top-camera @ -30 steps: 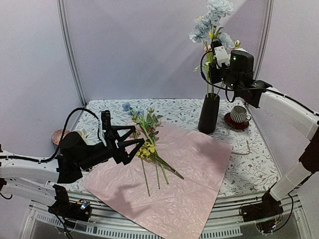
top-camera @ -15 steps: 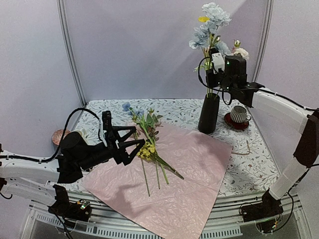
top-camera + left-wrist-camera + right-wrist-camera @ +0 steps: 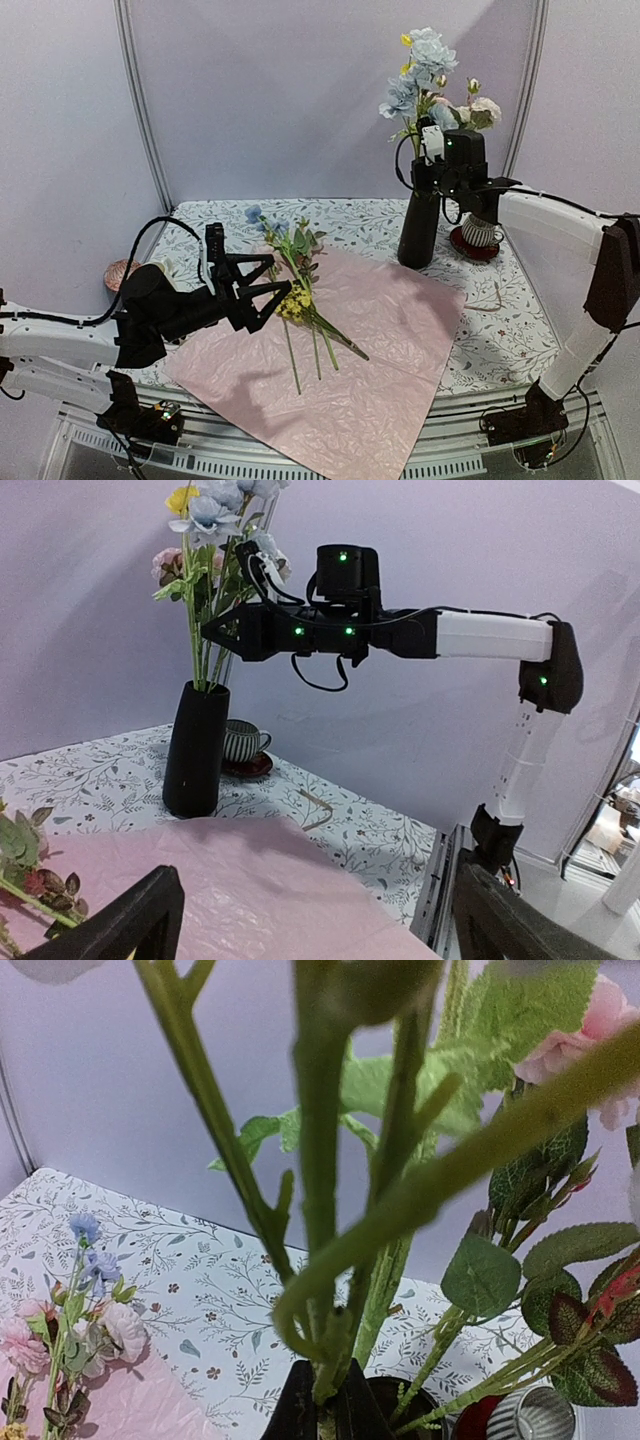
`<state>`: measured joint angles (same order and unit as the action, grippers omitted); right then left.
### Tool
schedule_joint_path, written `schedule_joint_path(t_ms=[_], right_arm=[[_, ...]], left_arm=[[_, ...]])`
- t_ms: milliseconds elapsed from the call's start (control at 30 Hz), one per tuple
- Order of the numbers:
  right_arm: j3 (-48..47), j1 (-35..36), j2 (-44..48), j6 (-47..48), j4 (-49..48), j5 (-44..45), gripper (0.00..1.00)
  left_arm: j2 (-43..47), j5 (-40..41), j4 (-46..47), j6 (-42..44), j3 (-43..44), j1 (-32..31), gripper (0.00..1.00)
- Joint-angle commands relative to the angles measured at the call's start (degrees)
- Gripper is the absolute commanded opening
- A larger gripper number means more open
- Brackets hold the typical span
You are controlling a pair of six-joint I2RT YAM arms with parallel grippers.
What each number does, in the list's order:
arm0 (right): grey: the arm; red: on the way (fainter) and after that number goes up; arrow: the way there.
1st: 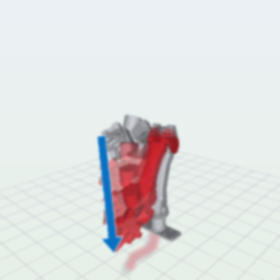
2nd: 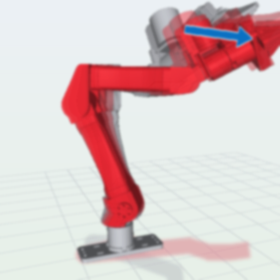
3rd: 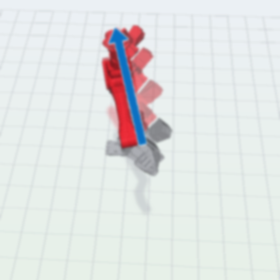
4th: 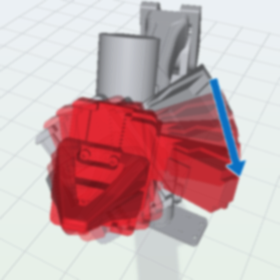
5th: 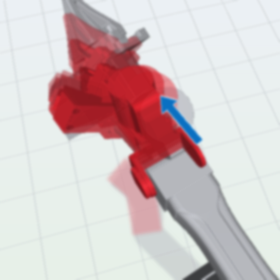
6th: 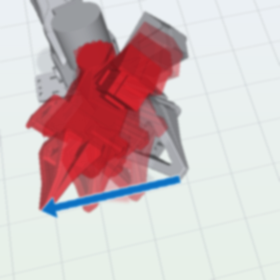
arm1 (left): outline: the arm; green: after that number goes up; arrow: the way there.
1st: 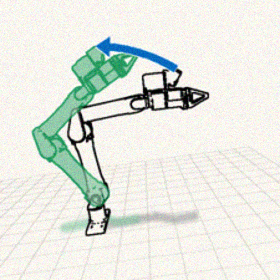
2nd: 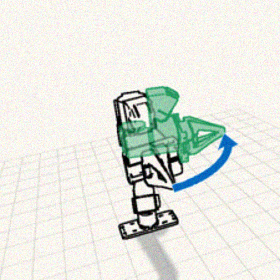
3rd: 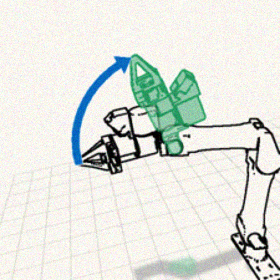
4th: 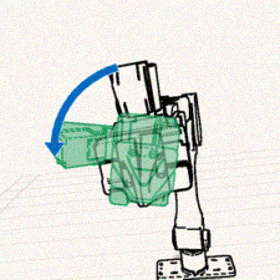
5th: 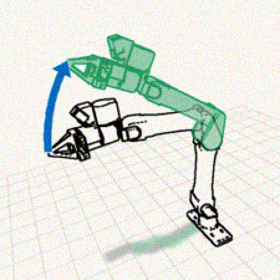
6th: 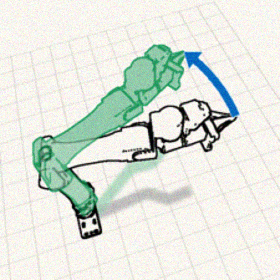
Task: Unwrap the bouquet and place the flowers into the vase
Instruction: Place the fake flower in the vase.
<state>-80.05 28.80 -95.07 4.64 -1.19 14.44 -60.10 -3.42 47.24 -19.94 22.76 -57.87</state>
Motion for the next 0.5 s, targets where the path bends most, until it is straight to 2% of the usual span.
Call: schedule_joint_path(t_ms=[0,467], right_arm=[[3.1,-0.6,-1.8,-2.8,-0.8,-0.6,0.03],[5.7,-0.8,-5.8,-4.3,0.5,1.5,0.10]], left_arm=[[0.2,-0.4,0.0,0.4,1.1,-0.3,0.95],[0.3,-0.5,-0.1,0.8,1.2,-0.3,0.95]])
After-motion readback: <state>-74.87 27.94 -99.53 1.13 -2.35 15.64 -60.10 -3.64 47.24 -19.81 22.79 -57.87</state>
